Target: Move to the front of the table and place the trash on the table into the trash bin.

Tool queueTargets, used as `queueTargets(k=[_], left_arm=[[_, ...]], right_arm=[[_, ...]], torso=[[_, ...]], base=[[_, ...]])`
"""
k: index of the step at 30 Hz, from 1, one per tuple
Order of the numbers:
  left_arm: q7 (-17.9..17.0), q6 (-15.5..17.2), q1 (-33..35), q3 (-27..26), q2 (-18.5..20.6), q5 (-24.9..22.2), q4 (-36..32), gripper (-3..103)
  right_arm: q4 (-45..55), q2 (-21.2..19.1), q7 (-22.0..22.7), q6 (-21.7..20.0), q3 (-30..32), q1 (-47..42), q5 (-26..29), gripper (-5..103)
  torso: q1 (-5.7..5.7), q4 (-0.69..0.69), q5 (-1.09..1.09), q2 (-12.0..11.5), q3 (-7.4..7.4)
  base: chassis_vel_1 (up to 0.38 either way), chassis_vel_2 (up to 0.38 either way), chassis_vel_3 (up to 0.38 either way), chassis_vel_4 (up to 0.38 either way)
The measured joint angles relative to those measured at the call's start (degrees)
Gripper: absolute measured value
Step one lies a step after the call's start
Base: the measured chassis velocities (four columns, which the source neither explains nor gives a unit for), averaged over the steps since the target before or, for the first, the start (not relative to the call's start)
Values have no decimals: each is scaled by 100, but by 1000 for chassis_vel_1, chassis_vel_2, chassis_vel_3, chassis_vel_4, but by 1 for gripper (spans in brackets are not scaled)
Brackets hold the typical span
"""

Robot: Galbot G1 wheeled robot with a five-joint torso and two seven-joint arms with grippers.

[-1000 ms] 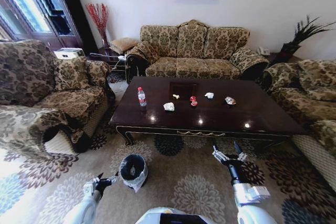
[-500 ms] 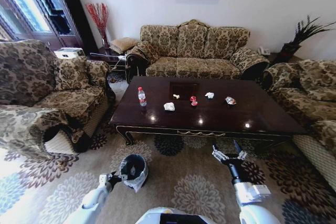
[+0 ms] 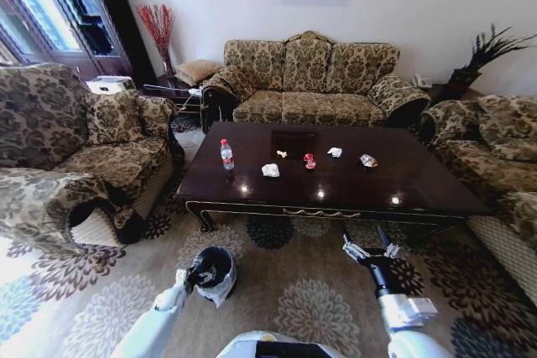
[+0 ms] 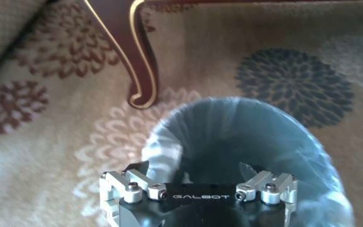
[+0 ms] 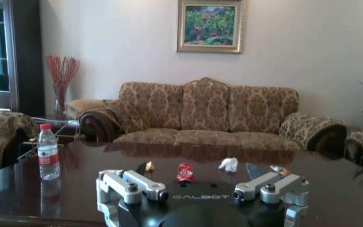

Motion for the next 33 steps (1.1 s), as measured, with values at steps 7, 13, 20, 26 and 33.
queueTargets(k=[7,13,20,26,33], left_arm=[[20,-19,142,-270,153,-67,-27,98],[371,-319,-419,-209,9,-52,934,98],[524,-494,-766,-197,-106,217,1588,98],[381,-496,-1113,-185,-256,345,2178,92],[68,-353,-1154,-181,-334,437,2238,64]], right_arm=[[-89,25,1,14,-7,35,32,100],[-65,37,5,21,6,9,32,100],[-19,22,22,42,73,-43,41,100],[0,27,42,97,116,-96,54,100],[-16,6,69,125,151,-89,101,100]], torso=[[-2,5,2,0,-1],[-1,1,-1,0,0],[-1,1,0,0,0],[-1,2,0,0,0],[-1,2,1,0,0]], base=[[0,0,0,0],[0,0,0,0],[0,0,0,0],[0,0,0,0],[0,0,0,0]])
